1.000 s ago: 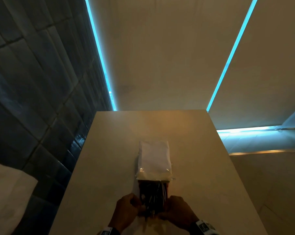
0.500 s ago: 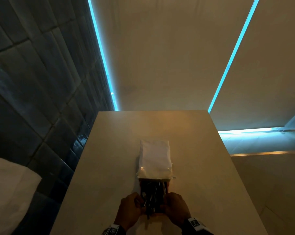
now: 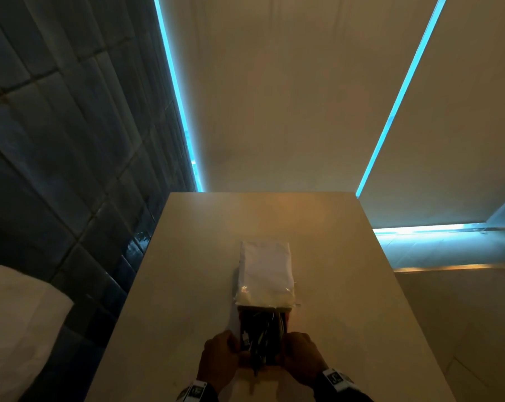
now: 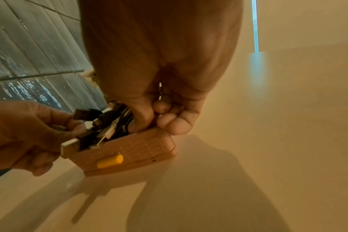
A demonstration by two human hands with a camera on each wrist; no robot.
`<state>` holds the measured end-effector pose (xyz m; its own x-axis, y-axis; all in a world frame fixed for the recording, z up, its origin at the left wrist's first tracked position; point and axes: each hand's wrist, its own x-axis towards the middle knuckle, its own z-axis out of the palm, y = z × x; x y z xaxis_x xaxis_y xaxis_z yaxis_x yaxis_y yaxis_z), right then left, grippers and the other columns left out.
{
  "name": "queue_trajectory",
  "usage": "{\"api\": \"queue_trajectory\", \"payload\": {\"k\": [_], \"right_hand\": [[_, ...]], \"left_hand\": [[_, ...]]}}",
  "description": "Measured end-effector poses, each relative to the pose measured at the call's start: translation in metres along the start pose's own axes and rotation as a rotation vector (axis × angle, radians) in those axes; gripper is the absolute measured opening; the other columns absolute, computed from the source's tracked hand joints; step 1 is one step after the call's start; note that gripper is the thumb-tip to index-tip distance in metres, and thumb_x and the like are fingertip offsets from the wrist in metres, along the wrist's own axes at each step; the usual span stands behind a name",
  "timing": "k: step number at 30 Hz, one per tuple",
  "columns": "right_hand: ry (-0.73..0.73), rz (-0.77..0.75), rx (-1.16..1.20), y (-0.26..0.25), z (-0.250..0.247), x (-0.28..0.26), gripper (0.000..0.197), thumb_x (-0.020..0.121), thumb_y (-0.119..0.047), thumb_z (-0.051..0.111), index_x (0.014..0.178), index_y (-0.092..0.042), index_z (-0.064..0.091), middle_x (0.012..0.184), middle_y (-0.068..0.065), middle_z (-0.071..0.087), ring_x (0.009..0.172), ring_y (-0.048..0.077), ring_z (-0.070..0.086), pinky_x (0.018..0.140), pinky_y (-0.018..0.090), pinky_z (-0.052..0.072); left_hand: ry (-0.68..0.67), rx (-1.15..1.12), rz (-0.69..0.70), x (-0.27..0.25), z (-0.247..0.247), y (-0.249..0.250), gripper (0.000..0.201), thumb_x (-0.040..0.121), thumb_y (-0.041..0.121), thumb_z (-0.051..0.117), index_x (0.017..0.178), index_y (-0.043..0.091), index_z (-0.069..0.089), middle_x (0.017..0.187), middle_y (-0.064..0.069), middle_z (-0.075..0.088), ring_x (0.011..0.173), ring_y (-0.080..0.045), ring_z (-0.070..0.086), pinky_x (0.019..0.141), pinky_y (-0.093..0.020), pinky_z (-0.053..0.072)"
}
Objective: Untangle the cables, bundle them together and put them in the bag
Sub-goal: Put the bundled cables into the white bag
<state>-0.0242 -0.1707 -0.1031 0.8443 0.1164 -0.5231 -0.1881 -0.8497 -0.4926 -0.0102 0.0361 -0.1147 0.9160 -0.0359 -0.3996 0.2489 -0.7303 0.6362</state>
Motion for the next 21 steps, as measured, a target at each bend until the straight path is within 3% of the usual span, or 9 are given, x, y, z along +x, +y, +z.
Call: {"api": "queue_trajectory", "payload": {"k": [2, 4, 8, 10, 12, 15, 19, 21], "right_hand": [[-0.008, 0.009, 0.013, -0.002, -0.001, 0.001, 0.031, 0.083, -0.035, 0.059, 0.064, -0.03, 0.035, 0.076, -0.007, 0.041, 0.078, 0.018, 0.044, 0.051, 0.021, 0.03], [-0.01, 0.014, 0.027, -0.003, -0.003, 0.001, 0.023, 0.083, -0.035, 0.06, 0.07, -0.024, 0.044, 0.082, -0.003, 0.048, 0.079, 0.018, 0.048, 0.052, 0.021, 0.032], [-0.03, 0.037, 0.07, 0.001, -0.004, 0.003, 0.022, 0.081, -0.036, 0.063, 0.077, -0.021, 0.048, 0.091, 0.001, 0.051, 0.083, 0.017, 0.05, 0.064, 0.024, 0.039], [-0.044, 0.064, 0.094, 0.002, -0.005, 0.006, 0.025, 0.081, -0.035, 0.063, 0.07, -0.02, 0.046, 0.087, 0.005, 0.05, 0.082, 0.018, 0.049, 0.066, 0.026, 0.04], [-0.032, 0.074, 0.104, 0.001, -0.005, 0.008, 0.026, 0.083, -0.037, 0.06, 0.069, -0.02, 0.046, 0.086, 0.006, 0.051, 0.082, 0.019, 0.049, 0.068, 0.03, 0.042], [0.033, 0.037, 0.079, -0.008, -0.012, 0.007, 0.029, 0.087, -0.037, 0.053, 0.064, -0.024, 0.043, 0.084, 0.003, 0.055, 0.077, 0.019, 0.053, 0.06, 0.026, 0.04], [0.101, -0.051, 0.195, -0.028, -0.015, 0.005, 0.021, 0.089, -0.041, 0.053, 0.086, -0.022, 0.061, 0.092, 0.001, 0.068, 0.082, 0.016, 0.064, 0.072, 0.029, 0.053], [0.058, -0.049, 0.2, -0.036, -0.012, 0.006, 0.02, 0.087, -0.047, 0.056, 0.079, -0.029, 0.059, 0.082, -0.006, 0.063, 0.076, 0.012, 0.06, 0.063, 0.021, 0.048]], "left_hand": [[0.018, 0.039, 0.01, 0.0, -0.001, 0.001, 0.036, 0.084, 0.01, 0.063, 0.062, 0.025, 0.038, 0.064, 0.009, 0.049, 0.056, -0.002, 0.044, 0.049, -0.011, 0.032], [0.002, 0.037, 0.044, 0.0, -0.001, -0.001, 0.035, 0.084, 0.01, 0.061, 0.061, 0.025, 0.039, 0.063, 0.009, 0.05, 0.056, -0.001, 0.045, 0.05, -0.011, 0.034], [-0.065, 0.029, 0.093, -0.002, -0.007, -0.001, 0.025, 0.081, 0.014, 0.068, 0.067, 0.027, 0.051, 0.074, 0.009, 0.06, 0.07, -0.001, 0.057, 0.06, -0.011, 0.044], [-0.001, 0.008, 0.101, -0.004, -0.009, 0.003, 0.022, 0.085, 0.02, 0.066, 0.068, 0.027, 0.052, 0.076, 0.006, 0.061, 0.072, -0.005, 0.059, 0.062, -0.016, 0.046], [0.063, -0.018, 0.083, -0.003, -0.01, 0.009, 0.024, 0.087, 0.03, 0.065, 0.068, 0.026, 0.05, 0.073, 0.004, 0.06, 0.069, -0.008, 0.059, 0.06, -0.021, 0.046], [0.058, -0.009, 0.014, 0.0, -0.01, 0.018, 0.022, 0.083, 0.038, 0.067, 0.074, 0.026, 0.052, 0.076, 0.007, 0.061, 0.068, -0.007, 0.059, 0.056, -0.018, 0.041], [0.06, 0.065, 0.013, 0.005, -0.006, 0.026, 0.023, 0.084, 0.035, 0.063, 0.07, 0.026, 0.047, 0.072, 0.009, 0.056, 0.064, -0.007, 0.053, 0.051, -0.017, 0.036], [0.058, 0.096, 0.026, 0.007, -0.005, 0.031, 0.021, 0.086, 0.031, 0.058, 0.068, 0.027, 0.048, 0.07, 0.01, 0.055, 0.062, -0.006, 0.051, 0.051, -0.017, 0.037]]}}
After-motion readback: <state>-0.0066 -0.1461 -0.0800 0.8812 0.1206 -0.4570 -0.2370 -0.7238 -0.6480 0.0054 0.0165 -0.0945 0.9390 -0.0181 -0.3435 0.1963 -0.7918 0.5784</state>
